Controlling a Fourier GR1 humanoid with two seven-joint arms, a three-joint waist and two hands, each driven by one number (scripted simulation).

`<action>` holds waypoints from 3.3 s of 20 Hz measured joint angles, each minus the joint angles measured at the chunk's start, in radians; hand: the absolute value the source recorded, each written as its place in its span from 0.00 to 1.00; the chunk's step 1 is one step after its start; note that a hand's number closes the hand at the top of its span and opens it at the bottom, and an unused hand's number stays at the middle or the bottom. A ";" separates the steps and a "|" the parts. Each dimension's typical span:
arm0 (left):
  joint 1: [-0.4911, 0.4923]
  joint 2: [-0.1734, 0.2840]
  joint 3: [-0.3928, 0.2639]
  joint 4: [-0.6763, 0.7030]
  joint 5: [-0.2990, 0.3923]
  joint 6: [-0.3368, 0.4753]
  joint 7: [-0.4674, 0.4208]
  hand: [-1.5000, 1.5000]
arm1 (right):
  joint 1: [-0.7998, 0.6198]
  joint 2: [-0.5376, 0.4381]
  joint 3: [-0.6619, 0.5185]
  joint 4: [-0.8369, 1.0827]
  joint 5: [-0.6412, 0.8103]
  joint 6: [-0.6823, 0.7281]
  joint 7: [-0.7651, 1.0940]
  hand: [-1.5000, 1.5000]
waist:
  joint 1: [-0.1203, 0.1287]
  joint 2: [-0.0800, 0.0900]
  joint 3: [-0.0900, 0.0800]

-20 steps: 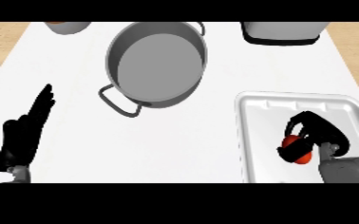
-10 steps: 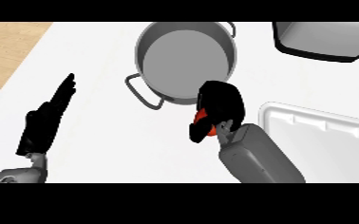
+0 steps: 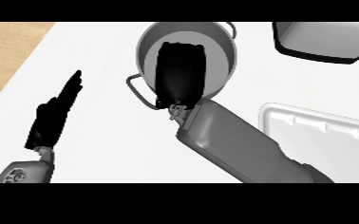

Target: Pick the tomato from the tray and place it in the pot

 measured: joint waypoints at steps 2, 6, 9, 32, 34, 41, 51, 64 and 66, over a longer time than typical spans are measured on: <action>-0.009 0.005 0.004 0.002 0.001 -0.003 0.004 0.50 | -0.061 0.001 -0.006 0.023 0.018 -0.032 0.022 1.00 | 0.002 0.001 0.001; -0.027 0.001 0.003 0.011 -0.003 0.001 0.011 0.50 | -0.162 0.002 -0.020 0.077 0.036 -0.096 0.052 1.00 | -0.002 0.006 0.003; -0.030 -0.004 0.001 0.018 -0.010 0.009 0.008 0.50 | -0.223 0.002 -0.038 0.132 0.041 -0.145 0.057 1.00 | -0.003 0.012 0.003; -0.022 0.006 0.045 0.015 0.004 0.014 0.002 0.50 | -0.447 0.010 -0.196 0.735 -0.051 -0.544 -0.108 1.00 | -0.056 0.027 0.006; -0.011 0.002 0.042 0.019 -0.001 0.016 -0.009 0.50 | -0.461 0.011 -0.206 0.798 -0.058 -0.565 -0.125 1.00 | -0.054 0.029 0.006; -0.010 0.000 0.039 0.002 0.000 0.011 -0.010 0.50 | -0.445 0.013 -0.283 0.929 -0.130 -0.680 -0.205 0.00 | -0.040 0.040 0.008; -0.031 -0.003 0.034 0.002 -0.007 0.009 -0.004 0.50 | -0.431 0.014 -0.387 0.990 -0.247 -0.854 -0.379 0.00 | -0.030 0.047 0.009; -0.011 -0.008 0.047 0.025 -0.006 0.013 -0.019 0.50 | -0.413 0.013 -0.491 0.838 -0.487 -1.150 -0.639 0.00 | -0.049 0.029 0.009; 0.005 -0.002 0.056 0.032 -0.003 0.008 -0.034 0.50 | -0.397 0.013 -0.481 0.809 -0.555 -1.156 -0.673 0.00 | -0.057 0.024 0.009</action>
